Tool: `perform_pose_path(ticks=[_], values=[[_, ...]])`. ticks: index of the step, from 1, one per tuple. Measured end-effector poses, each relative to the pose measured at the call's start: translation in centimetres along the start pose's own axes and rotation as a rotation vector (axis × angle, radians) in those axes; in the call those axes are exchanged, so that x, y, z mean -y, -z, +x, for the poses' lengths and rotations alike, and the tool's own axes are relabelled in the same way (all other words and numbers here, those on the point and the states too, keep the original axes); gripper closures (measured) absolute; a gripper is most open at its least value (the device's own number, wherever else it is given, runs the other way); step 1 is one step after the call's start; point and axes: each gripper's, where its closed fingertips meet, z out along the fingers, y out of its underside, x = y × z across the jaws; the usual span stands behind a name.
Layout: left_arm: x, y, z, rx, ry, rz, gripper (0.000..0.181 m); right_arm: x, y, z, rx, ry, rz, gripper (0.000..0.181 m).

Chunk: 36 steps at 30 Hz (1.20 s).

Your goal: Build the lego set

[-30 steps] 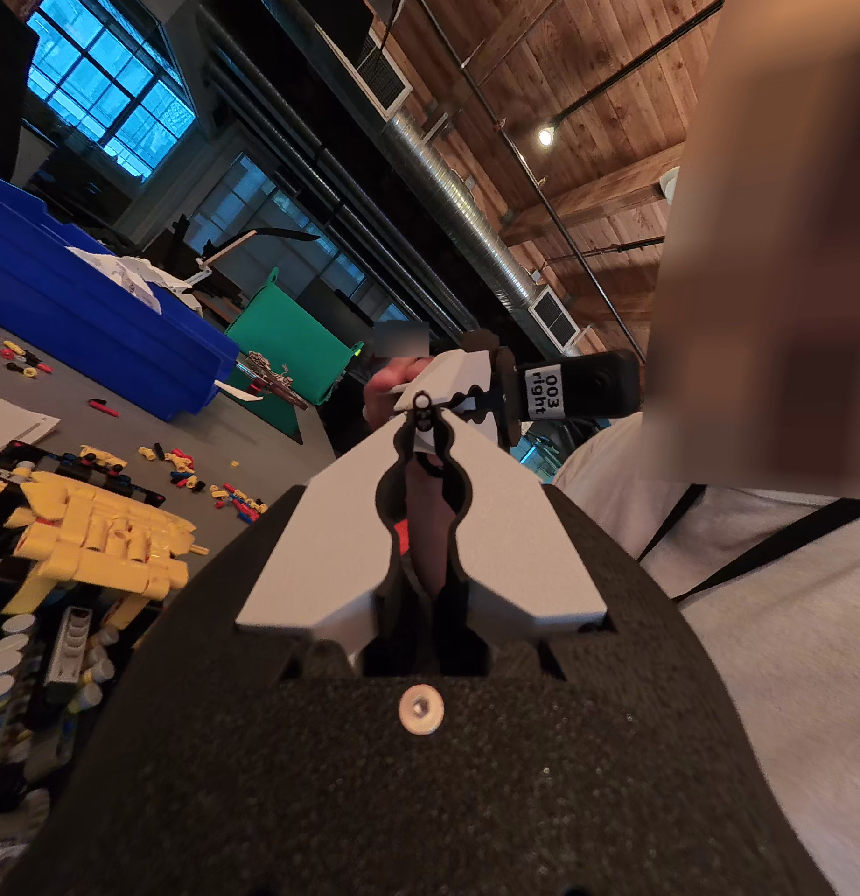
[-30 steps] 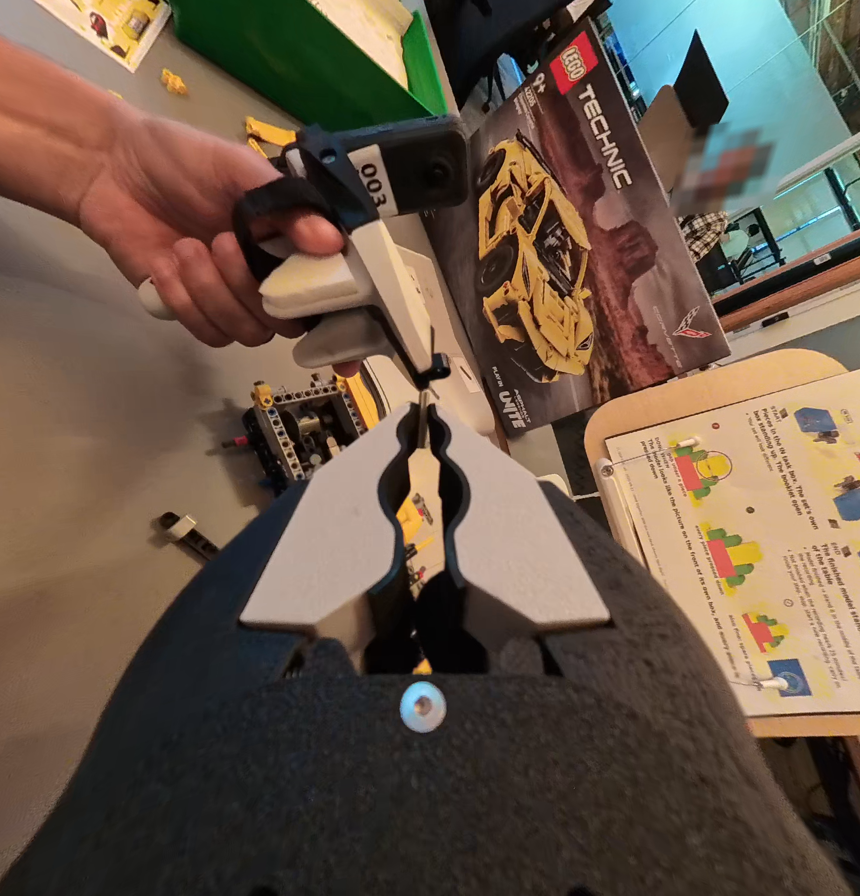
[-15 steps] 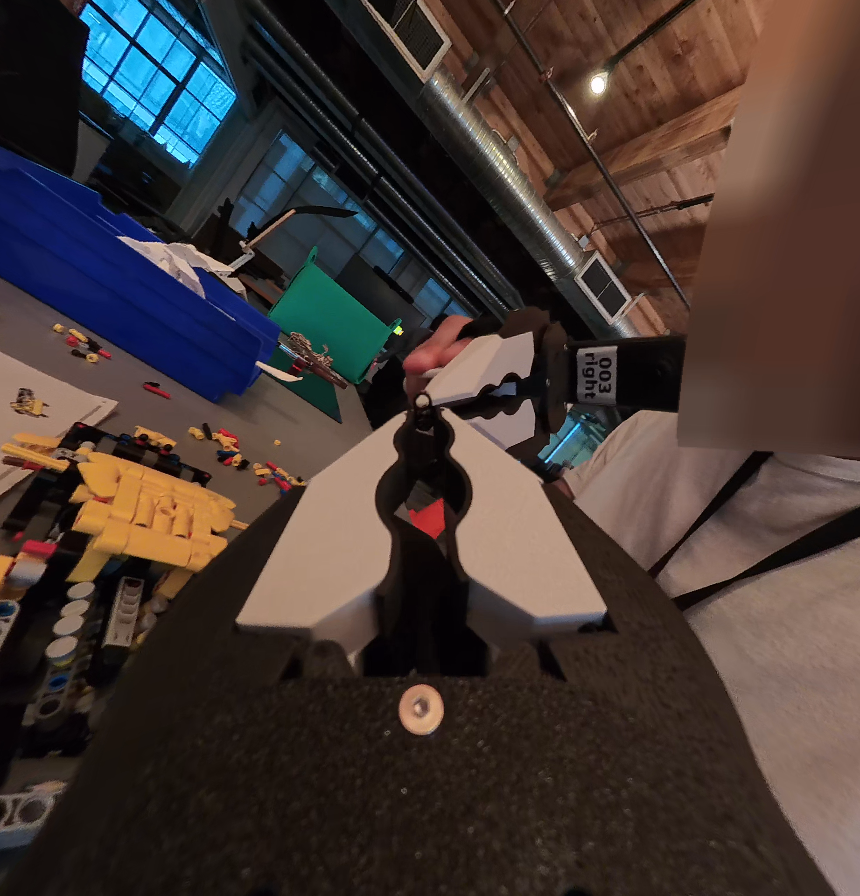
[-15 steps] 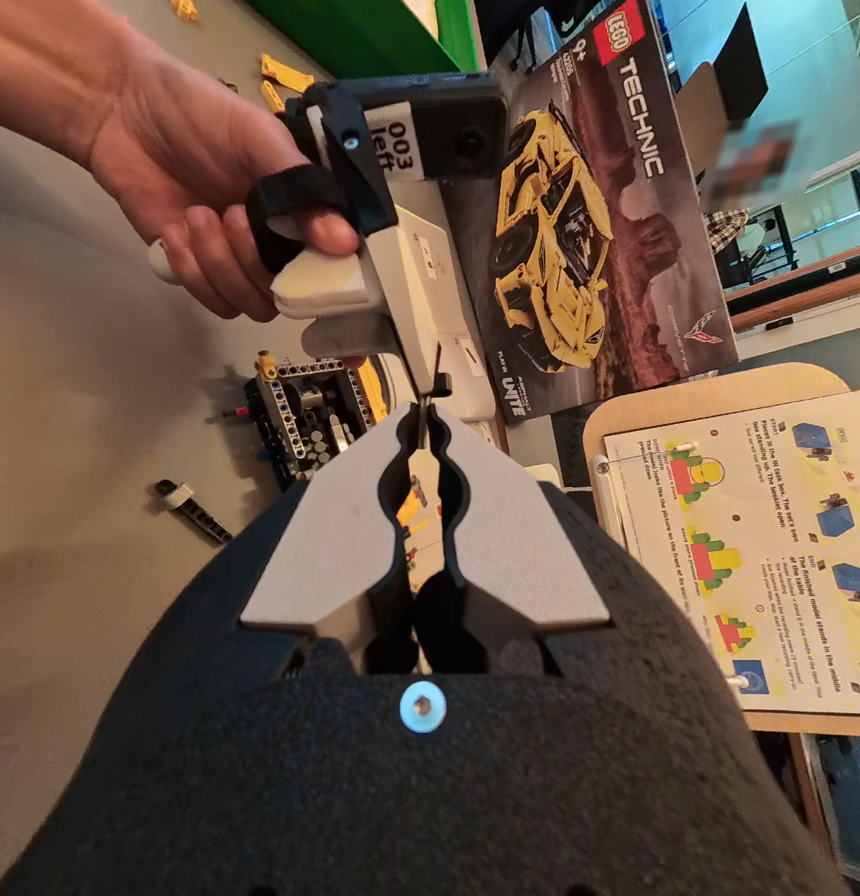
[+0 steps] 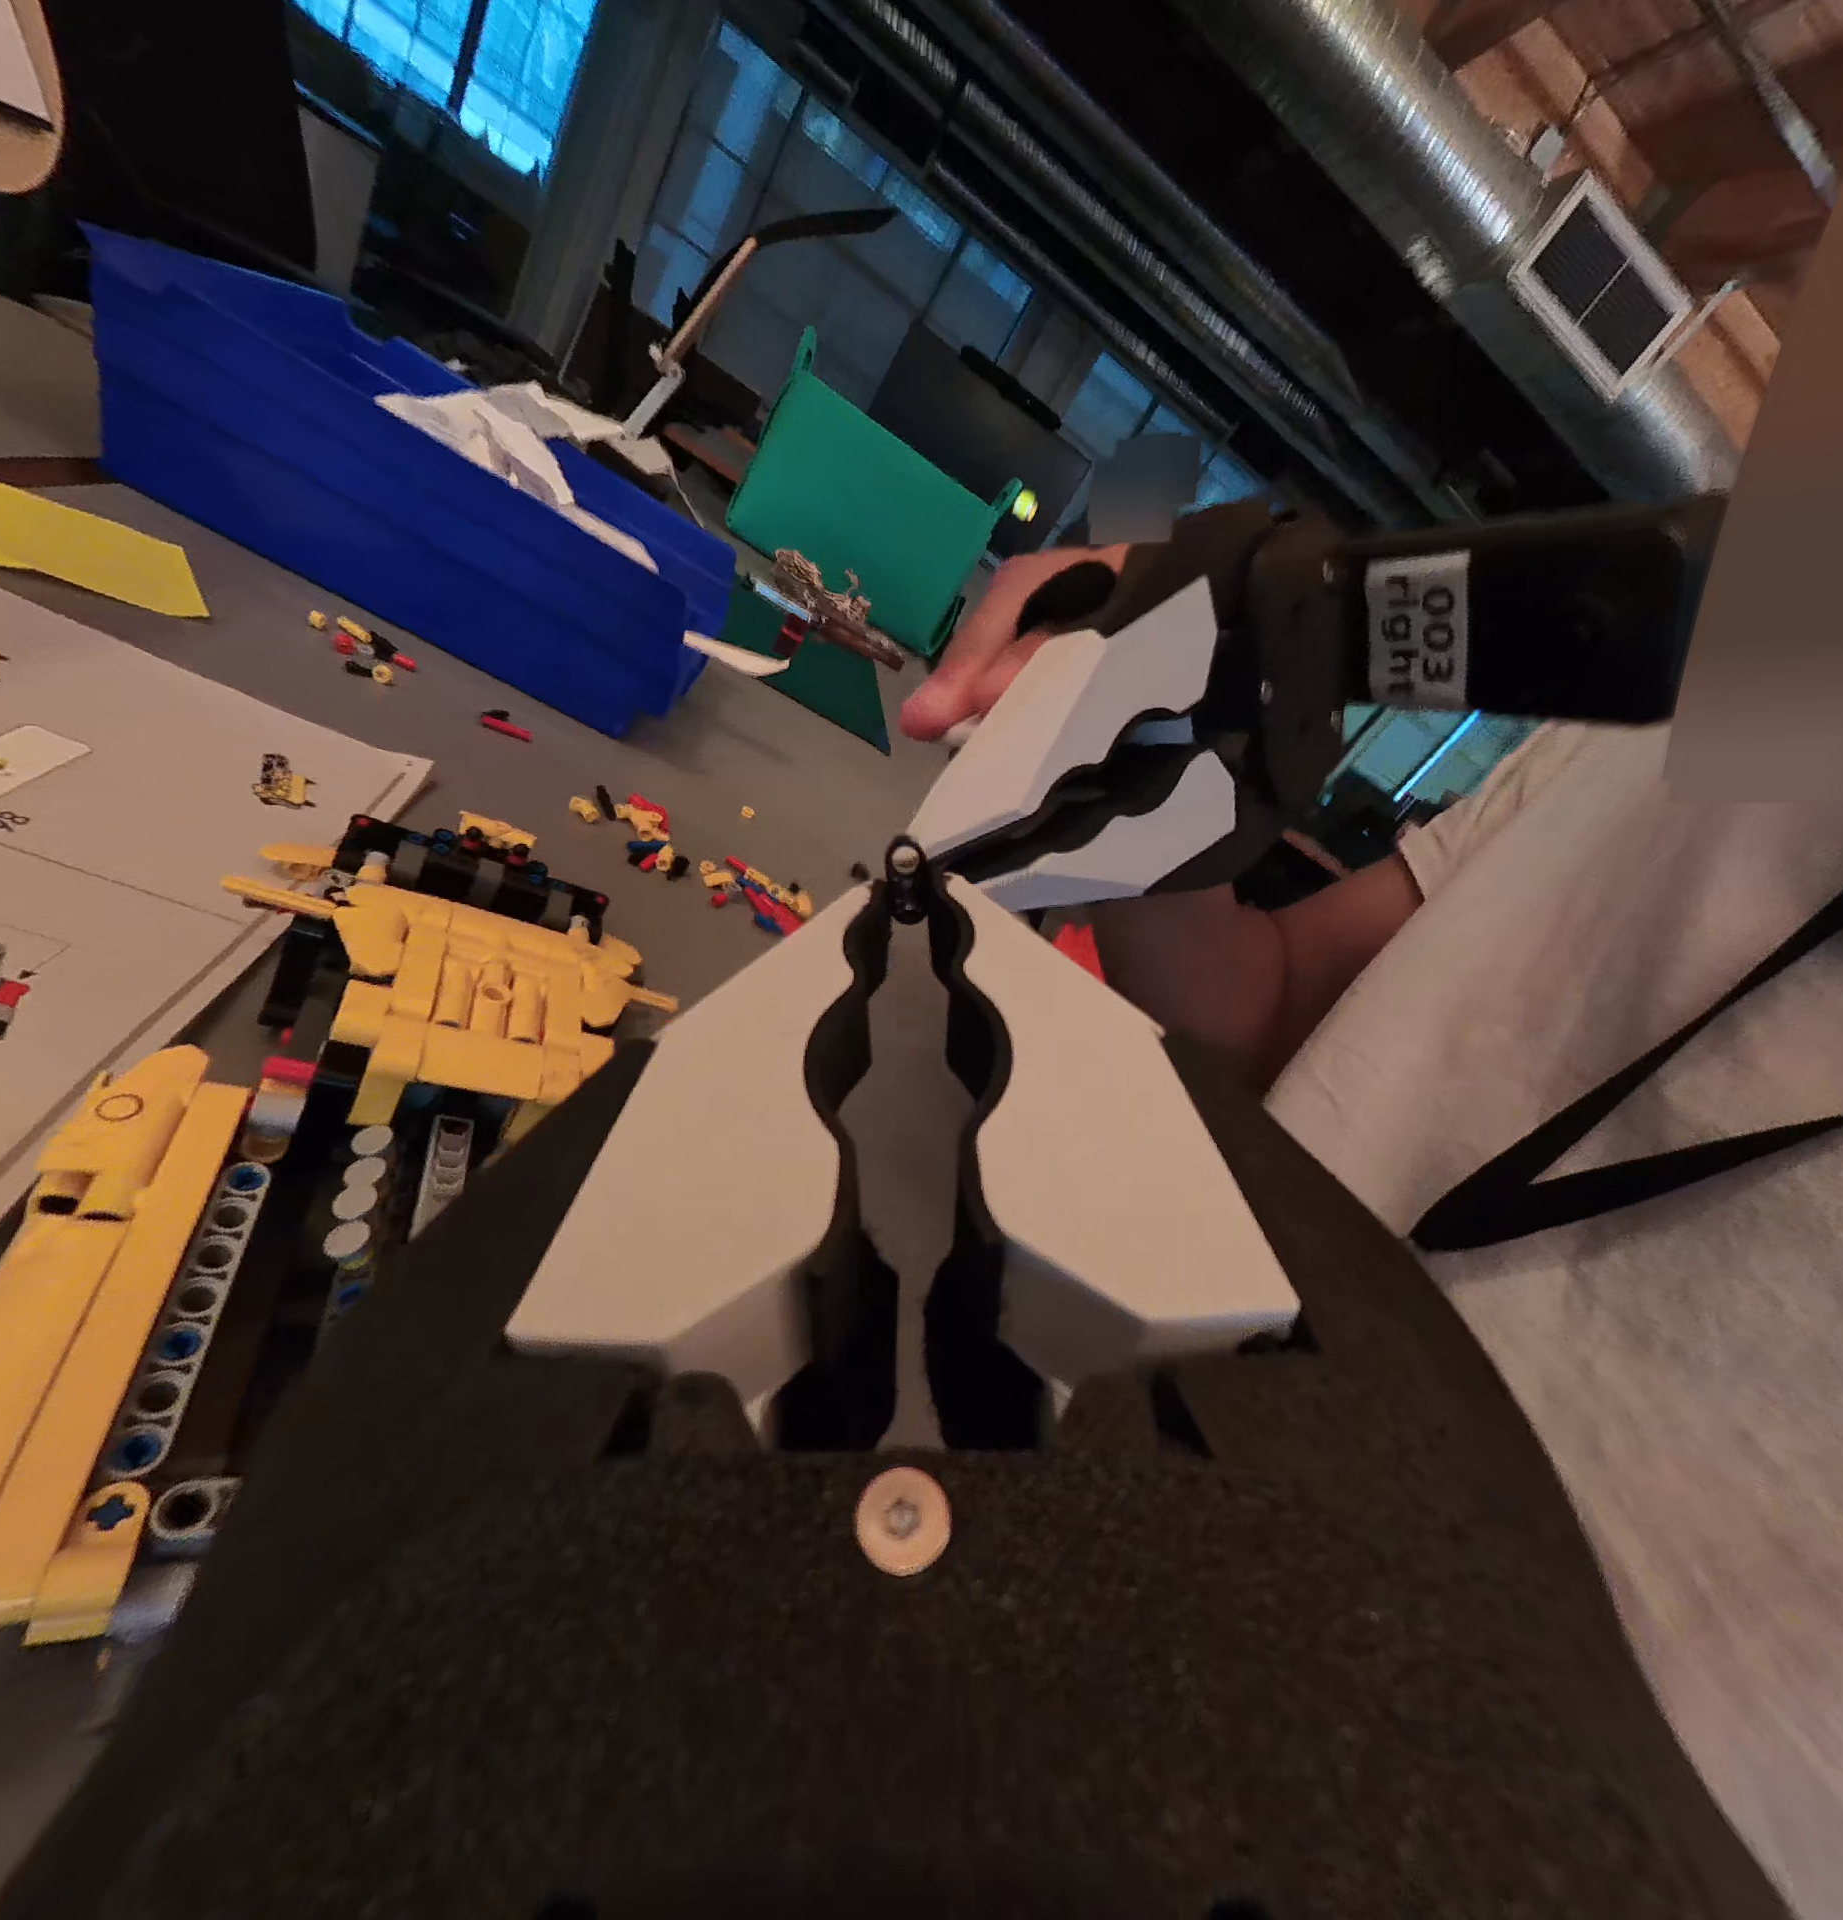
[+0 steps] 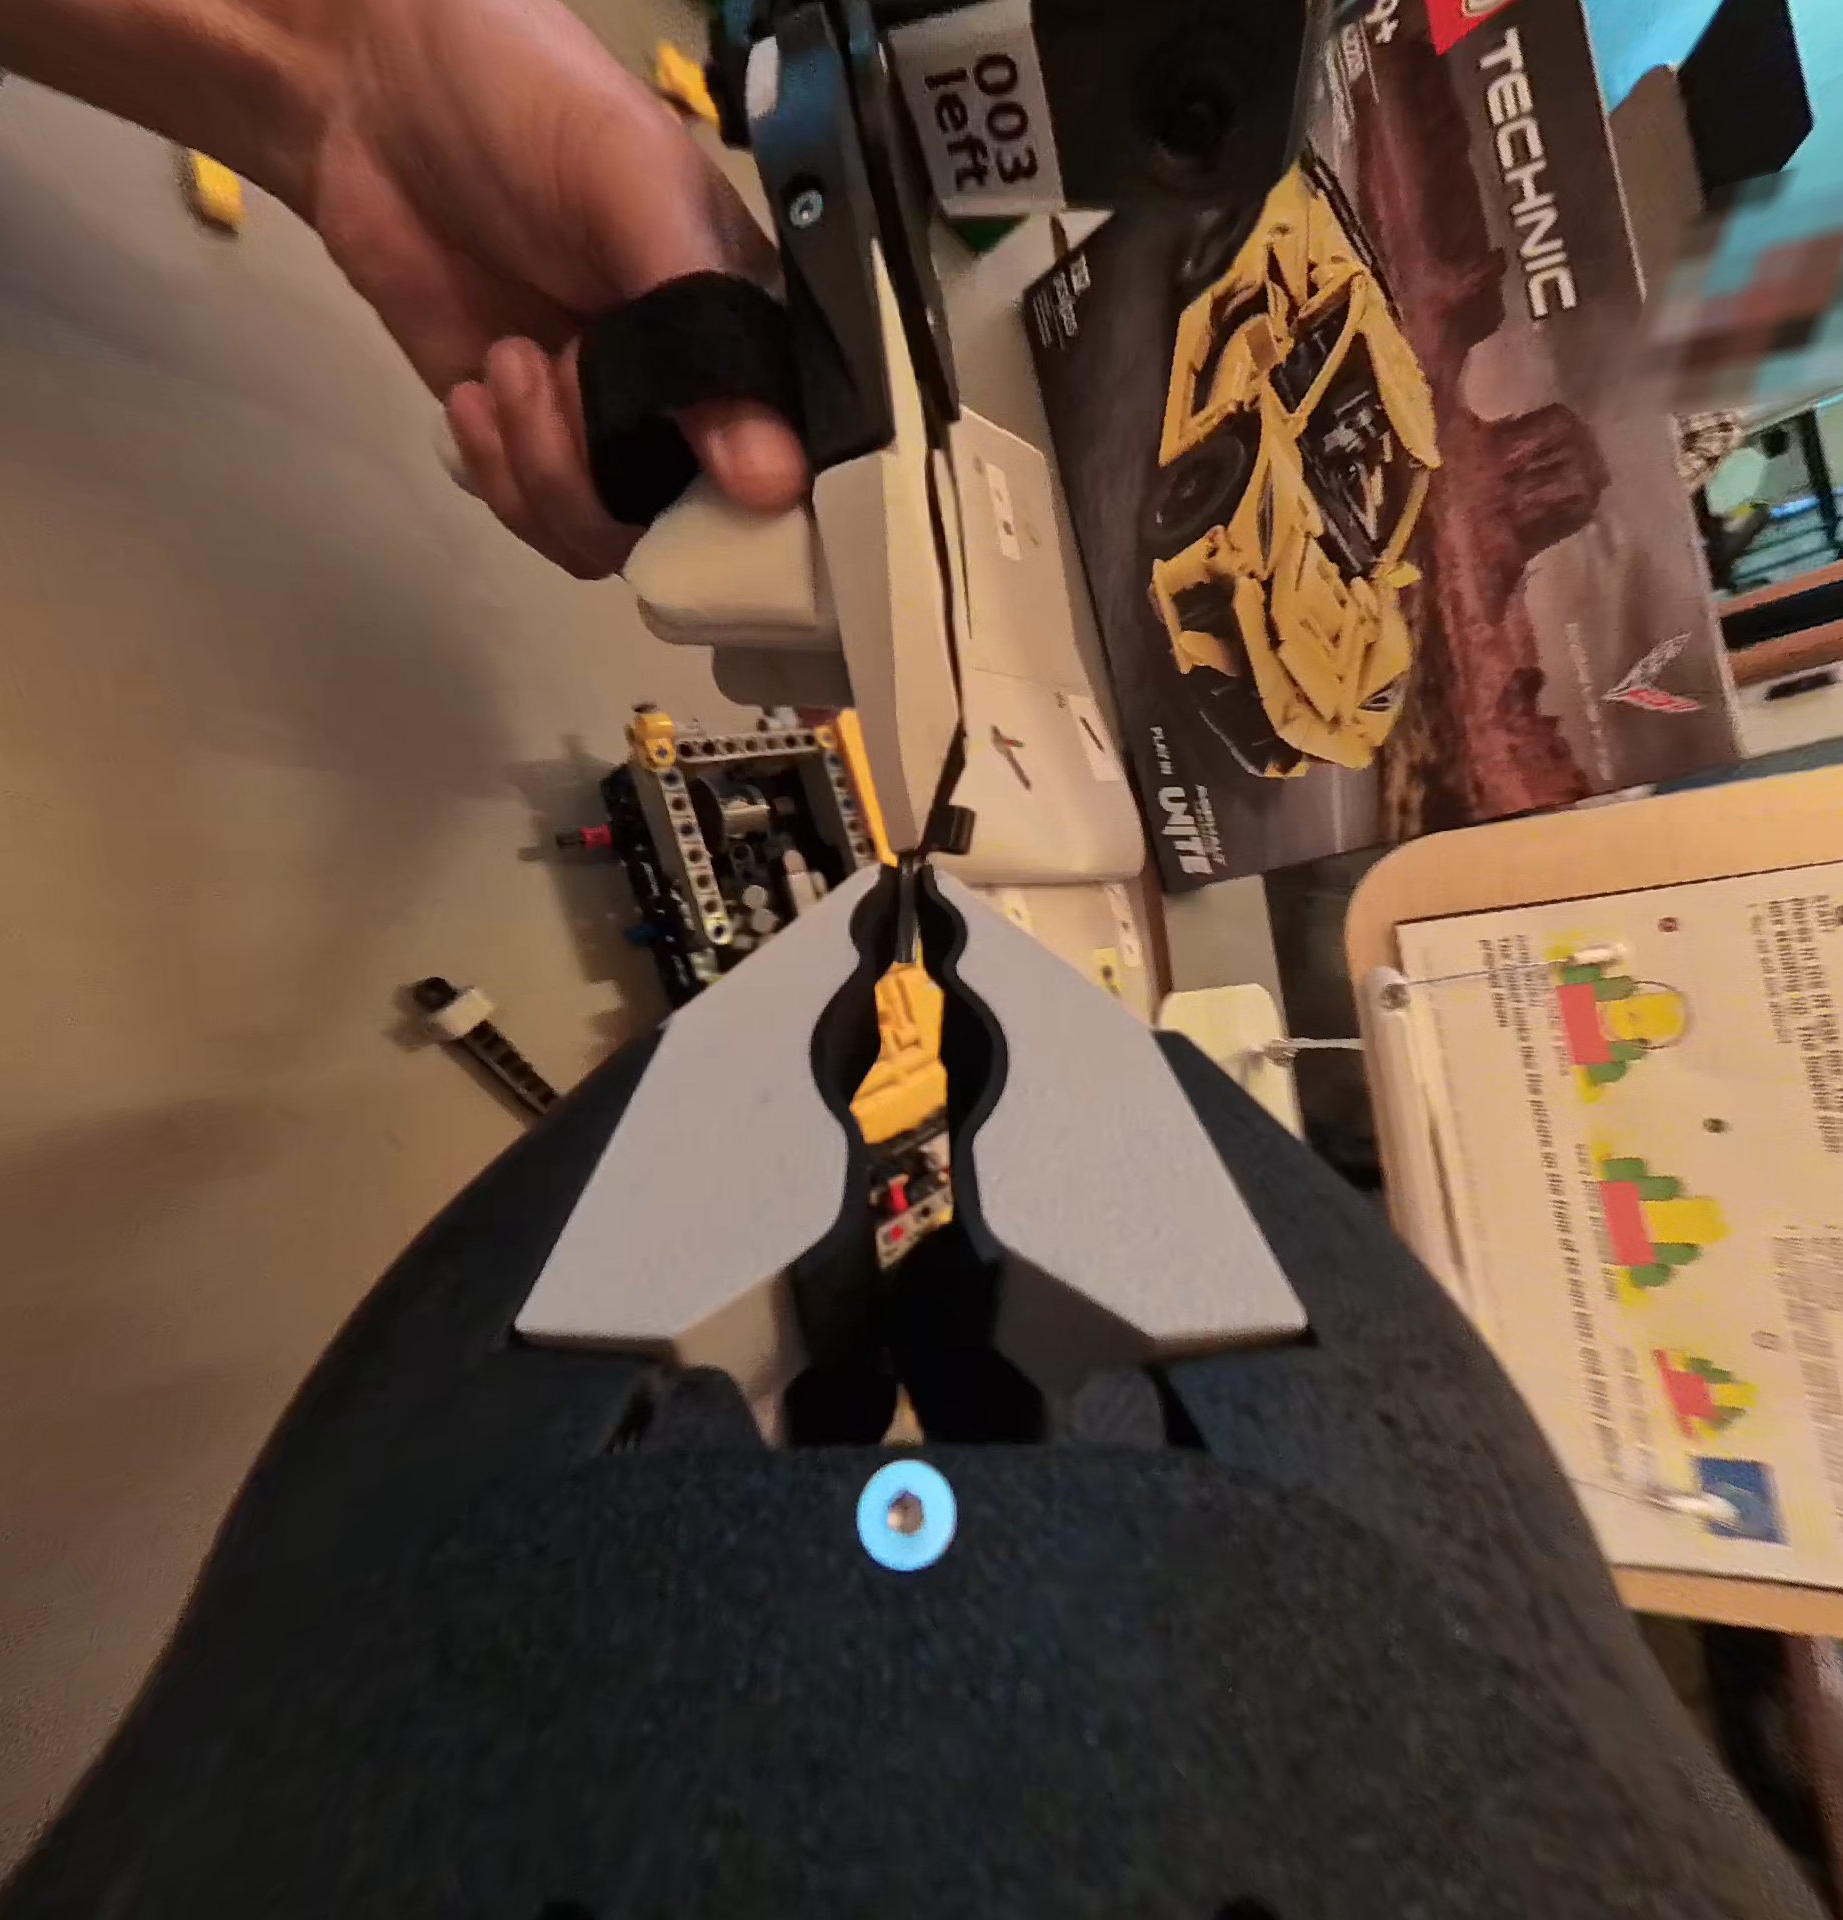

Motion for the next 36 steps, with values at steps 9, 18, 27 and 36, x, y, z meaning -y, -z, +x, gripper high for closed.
perform_pose_path(ticks=[9, 18, 27, 36], values=[[0.9, 0.6, -0.2, -0.003, -0.003, 0.051, 0.175, -9.6, 1.1, -11.4, 0.562, -0.398, -0.143, 0.178], [0.2, 0.0, -0.5, 0.013, 0.011, 0.020, 0.175, -11.0, 1.7, -14.8, 0.598, -0.438, -0.127, 0.176], [0.3, 0.0, -0.3, 0.008, 0.010, 0.020, 0.174, -11.6, 1.8, -14.6, 0.555, -0.352, -0.172, 0.175], [0.5, -0.4, -1.5, 0.071, 0.036, 0.044, 0.175, -5.5, 0.9, -8.3, 0.422, -0.470, 0.087, 0.179]])
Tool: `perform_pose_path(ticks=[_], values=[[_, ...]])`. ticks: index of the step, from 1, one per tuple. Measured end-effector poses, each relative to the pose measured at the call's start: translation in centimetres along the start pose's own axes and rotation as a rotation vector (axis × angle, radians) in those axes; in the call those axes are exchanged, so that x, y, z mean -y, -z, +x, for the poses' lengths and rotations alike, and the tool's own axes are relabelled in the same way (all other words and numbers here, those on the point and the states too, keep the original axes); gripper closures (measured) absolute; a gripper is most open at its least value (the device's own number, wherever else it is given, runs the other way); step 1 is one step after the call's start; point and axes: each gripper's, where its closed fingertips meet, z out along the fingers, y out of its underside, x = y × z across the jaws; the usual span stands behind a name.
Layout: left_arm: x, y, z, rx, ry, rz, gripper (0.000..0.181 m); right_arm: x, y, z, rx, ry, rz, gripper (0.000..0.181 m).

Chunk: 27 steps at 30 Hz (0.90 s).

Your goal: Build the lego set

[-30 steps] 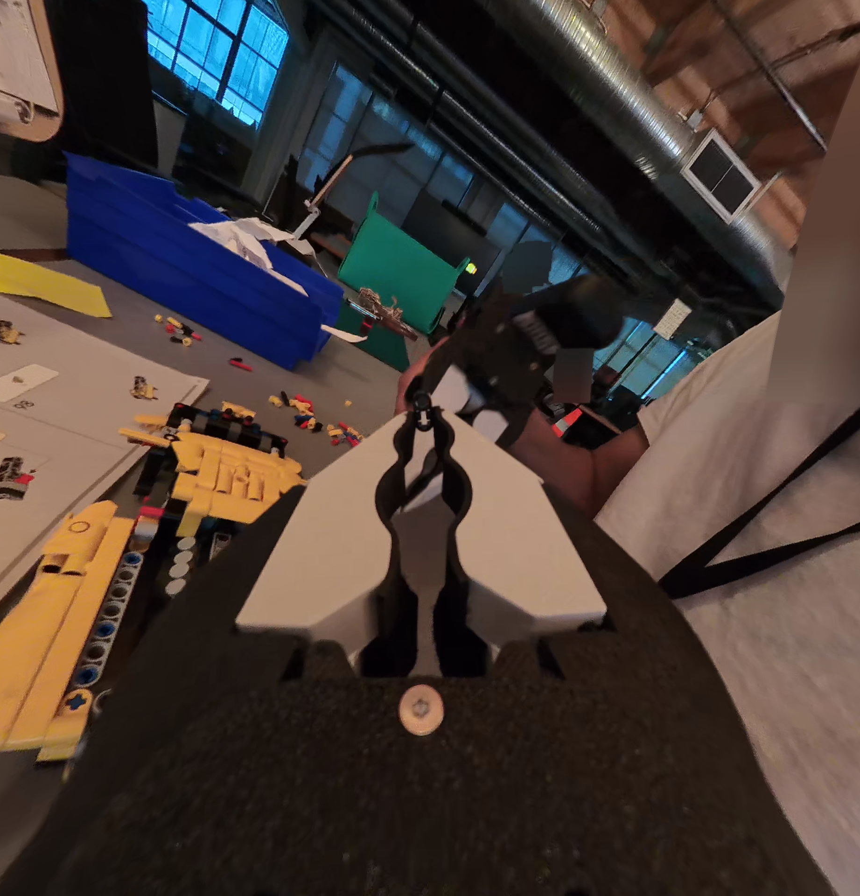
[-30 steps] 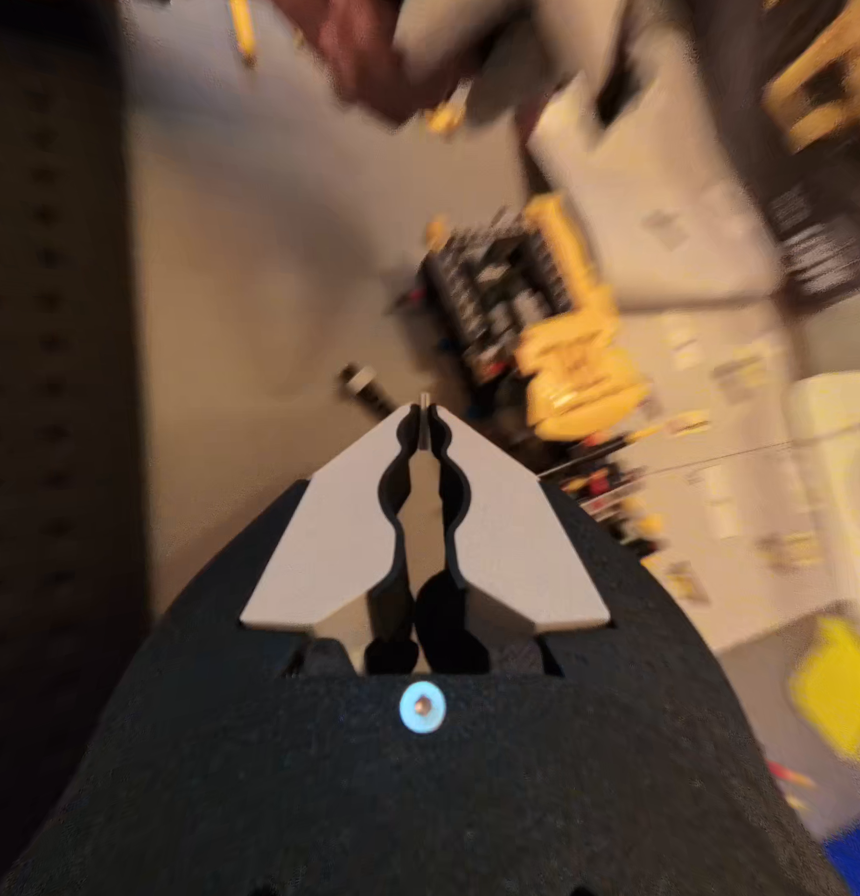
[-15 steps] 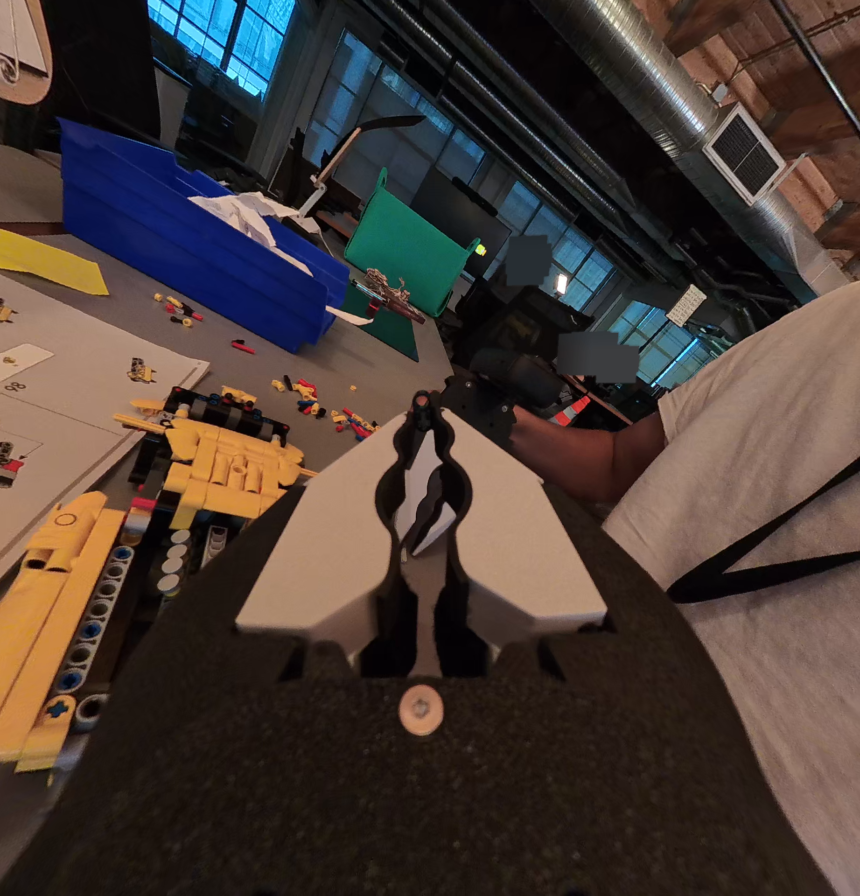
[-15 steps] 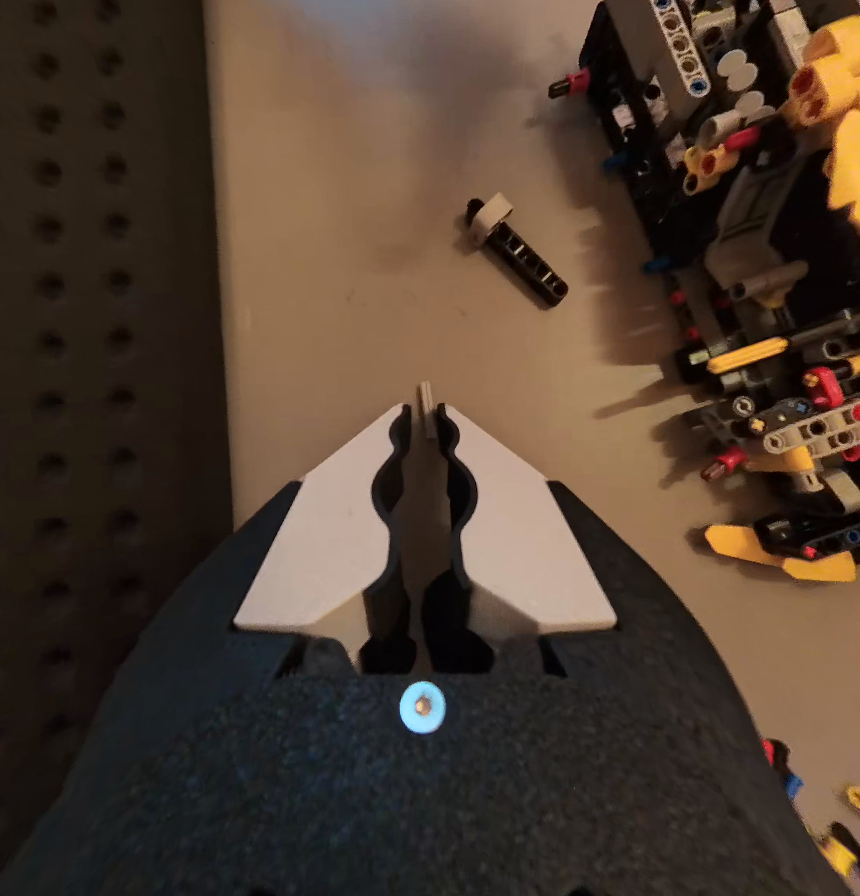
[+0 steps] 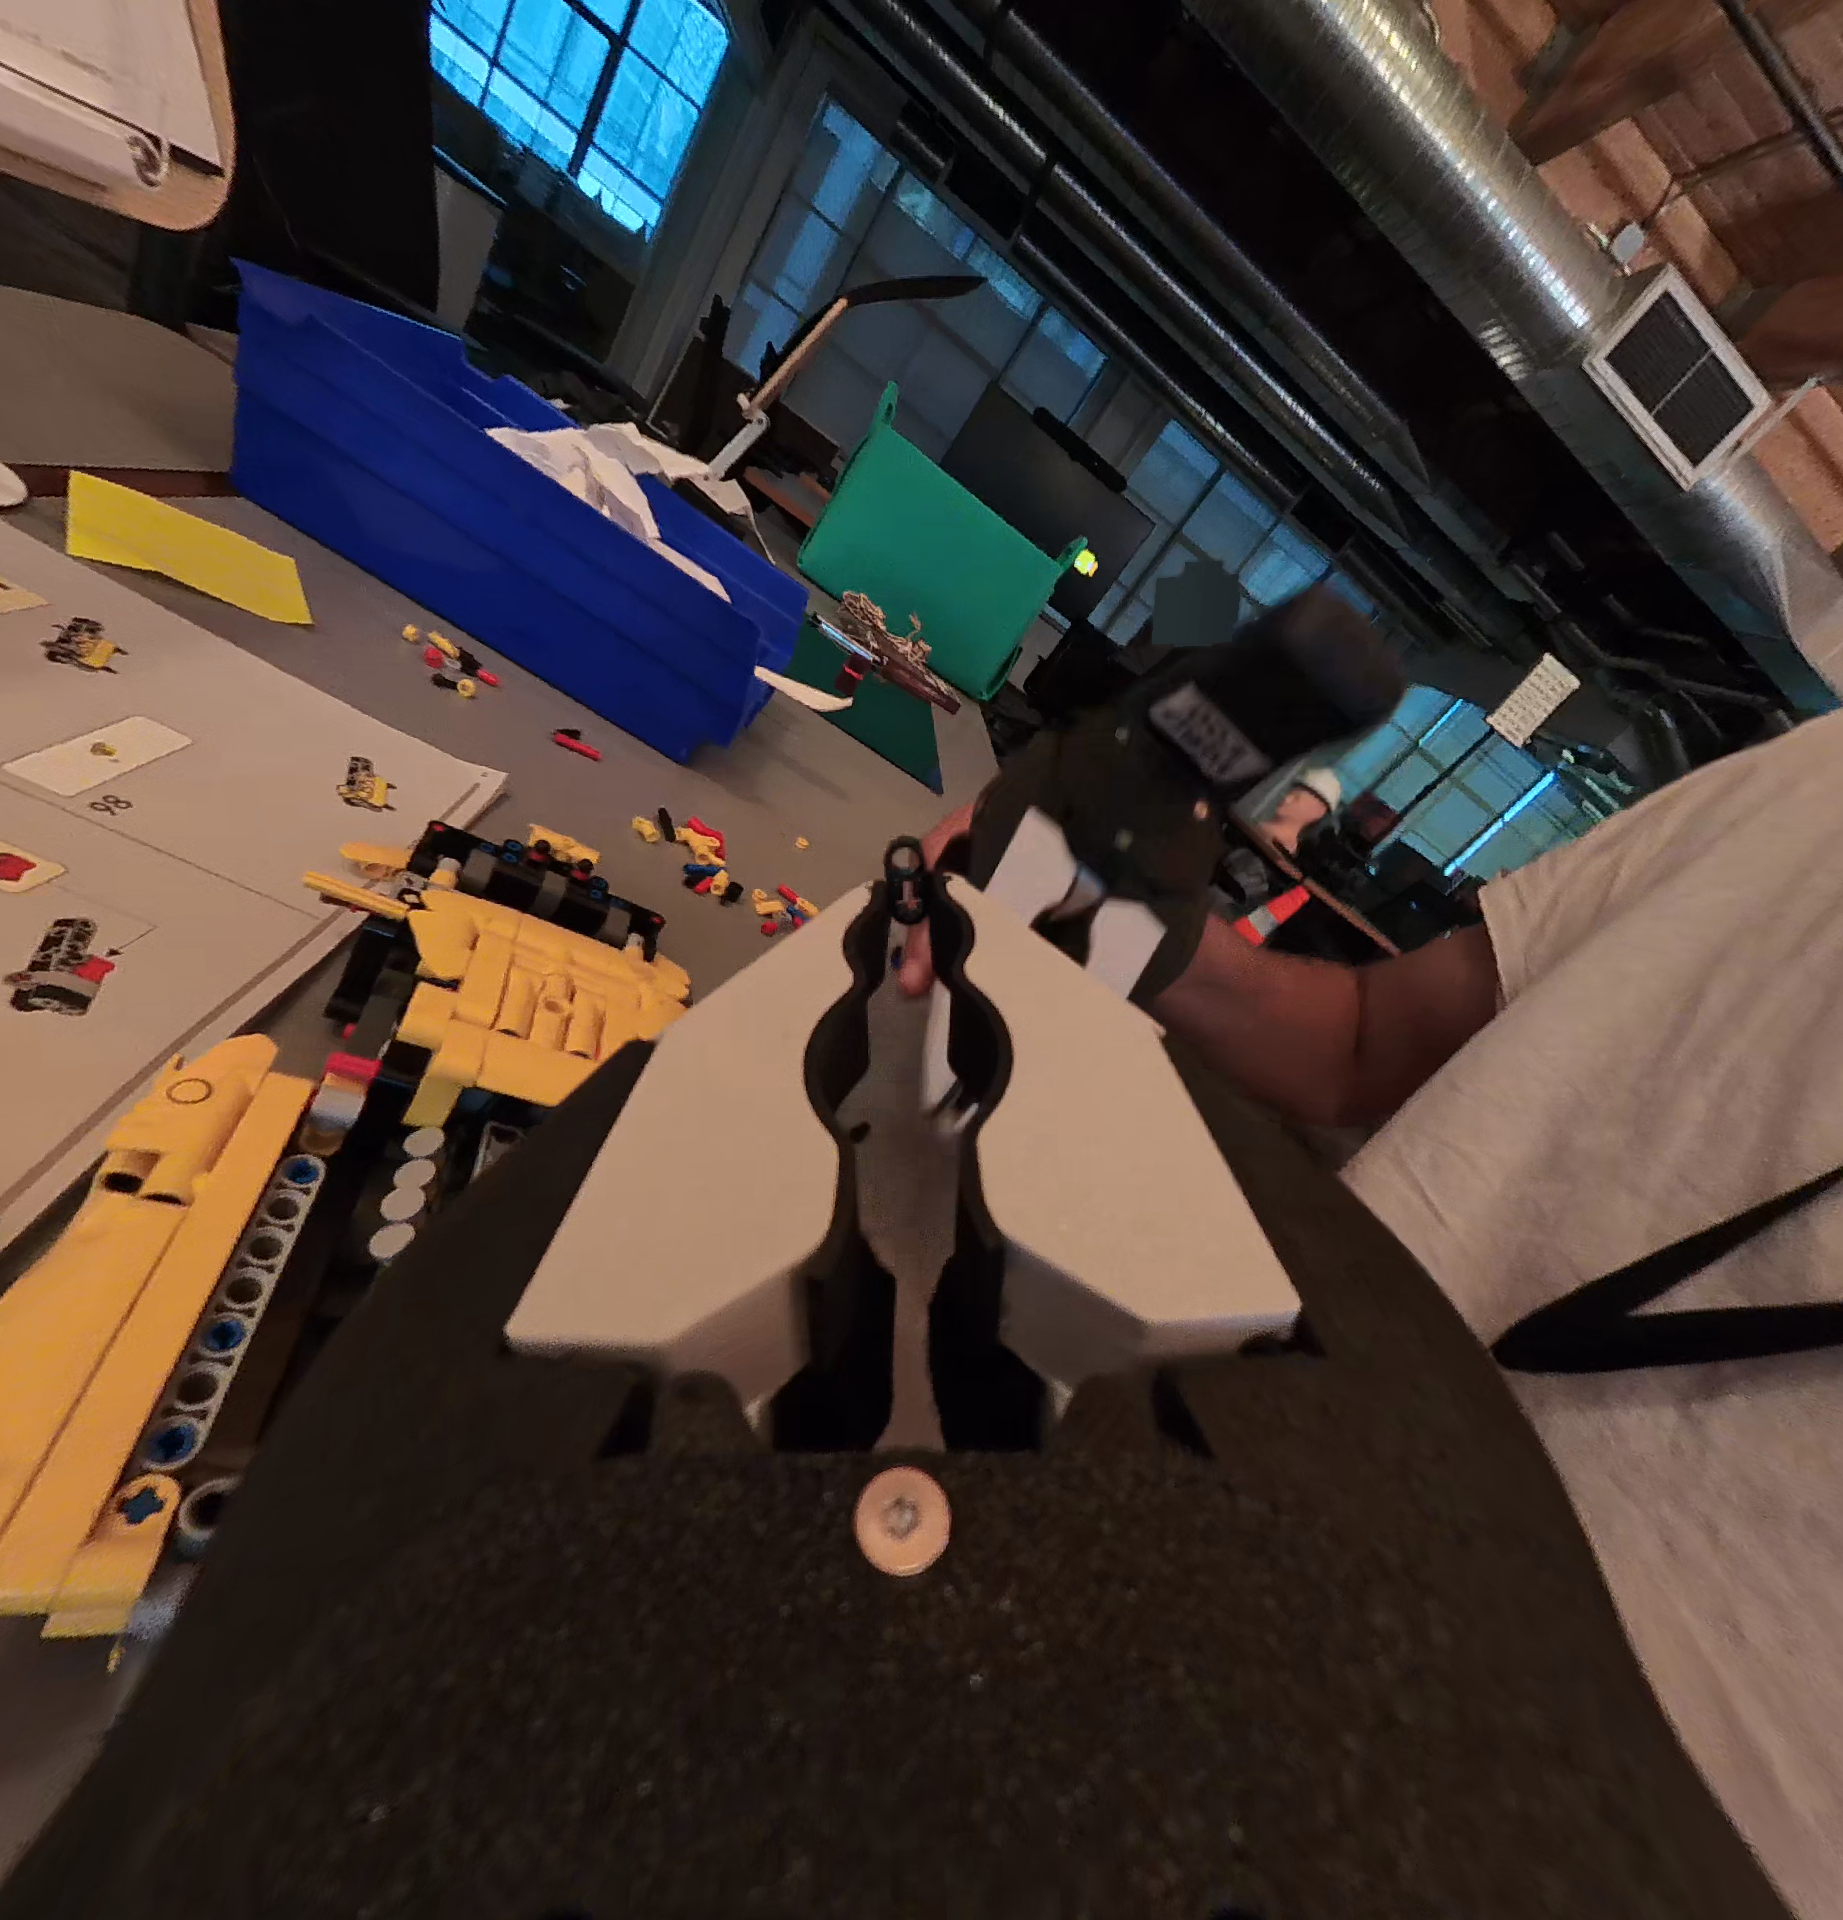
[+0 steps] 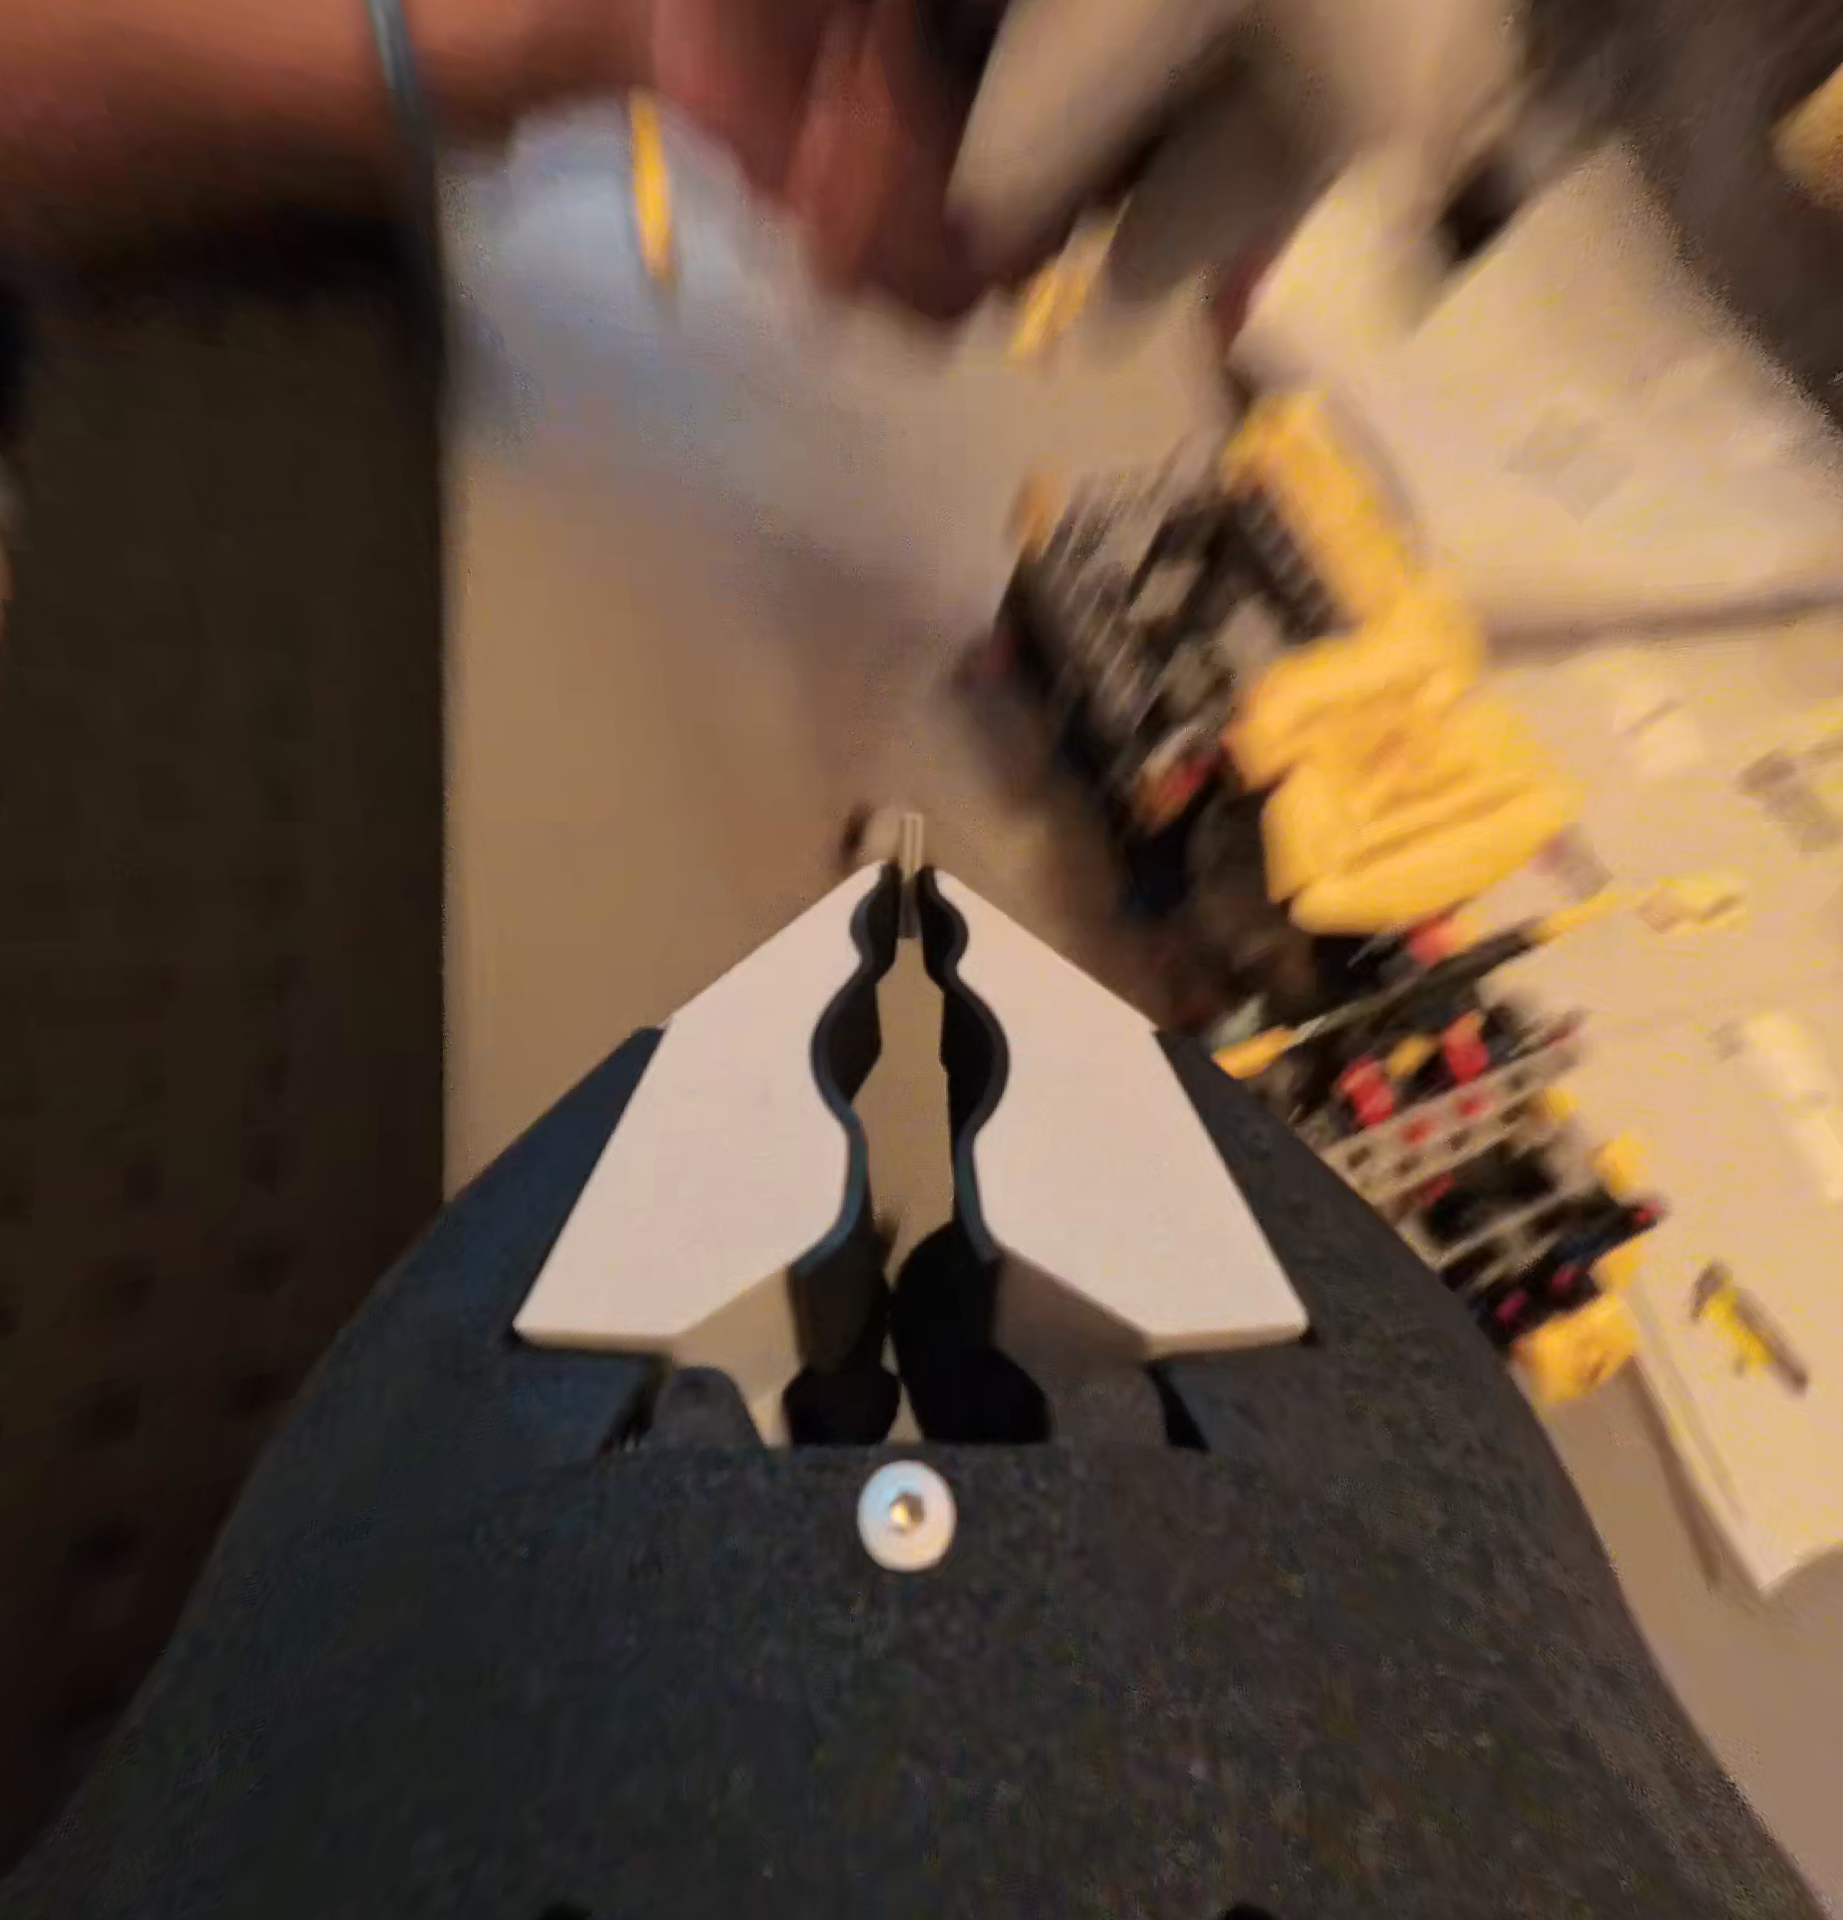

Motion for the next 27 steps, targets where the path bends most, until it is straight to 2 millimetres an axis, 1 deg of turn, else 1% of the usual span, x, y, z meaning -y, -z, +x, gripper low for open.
perform_pose_path(ticks=[1, 2, 3, 4, 5, 7, 8, 12, 15, 17, 20, 23, 27], values=[[0.2, -0.1, 0.0, -0.002, 0.006, 0.019, 0.175, 3.4, 1.0, 1.5, -0.042, -0.045, 0.171, 0.178], [0.5, -0.1, 0.1, -0.015, 0.013, 0.037, 0.175, 6.4, 2.3, 3.2, -0.090, -0.091, 0.337, 0.179], [0.6, -0.1, 0.4, -0.037, 0.018, 0.052, 0.175, 8.5, 3.3, 4.6, -0.103, -0.152, 0.473, 0.179], [0.8, -0.2, 0.6, -0.055, 0.021, 0.068, 0.175, 9.7, 3.8, 5.6, -0.075, -0.216, 0.567, 0.179], [1.0, -0.1, 0.8, -0.067, 0.020, 0.080, 0.175, 10.2, 3.7, 6.1, -0.028, -0.263, 0.611, 0.179], [1.1, -0.1, 0.9, -0.072, 0.010, 0.083, 0.175, 10.1, 3.4, 7.0, -0.010, -0.294, 0.663, 0.179], [1.1, 0.0, 0.9, -0.065, 0.005, 0.085, 0.175, 9.9, 3.2, 7.1, 0.009, -0.308, 0.672, 0.179], [1.4, 0.2, 1.1, -0.067, 0.003, 0.093, 0.175, 9.1, 2.1, 6.6, -0.011, -0.262, 0.620, 0.178], [1.4, 0.3, 1.2, -0.073, 0.002, 0.093, 0.175, 9.0, 2.0, 6.1, 0.022, -0.267, 0.630, 0.179], [1.4, 0.2, 1.2, -0.085, 0.022, 0.095, 0.175, 8.6, 1.3, 6.0, 0.009, -0.246, 0.596, 0.178], [1.4, 0.3, 1.2, -0.090, 0.024, 0.095, 0.175, 8.7, 1.3, 5.9, 0.016, -0.262, 0.612, 0.178], [1.1, 0.0, 1.0, -0.074, 0.015, 0.082, 0.175, 8.4, 0.9, 5.9, 0.012, -0.262, 0.588, 0.179], [0.9, -0.5, 1.1, -0.096, 0.040, 0.080, 0.175, 8.3, 0.9, 5.7, 0.030, -0.282, 0.596, 0.178]])
